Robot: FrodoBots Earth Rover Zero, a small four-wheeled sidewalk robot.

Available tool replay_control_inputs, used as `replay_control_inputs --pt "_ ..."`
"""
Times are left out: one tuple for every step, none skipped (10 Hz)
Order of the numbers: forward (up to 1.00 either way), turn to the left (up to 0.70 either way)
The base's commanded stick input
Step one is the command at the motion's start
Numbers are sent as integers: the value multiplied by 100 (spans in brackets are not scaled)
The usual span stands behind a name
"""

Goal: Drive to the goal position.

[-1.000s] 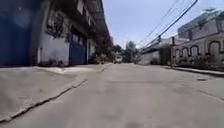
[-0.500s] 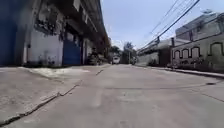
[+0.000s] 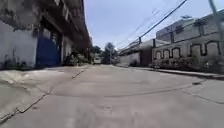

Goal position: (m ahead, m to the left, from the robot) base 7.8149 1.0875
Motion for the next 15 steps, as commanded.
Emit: replay_control_inputs --pt "100 0" --pt "100 0" --pt "100 0" --pt "100 0" --pt "100 0" --pt "100 0" --pt "100 0" --pt "100 0" --pt "100 0" --pt "100 0" --pt "100 0" --pt "100 0" --pt "100 0" --pt "100 0" --pt "100 0"
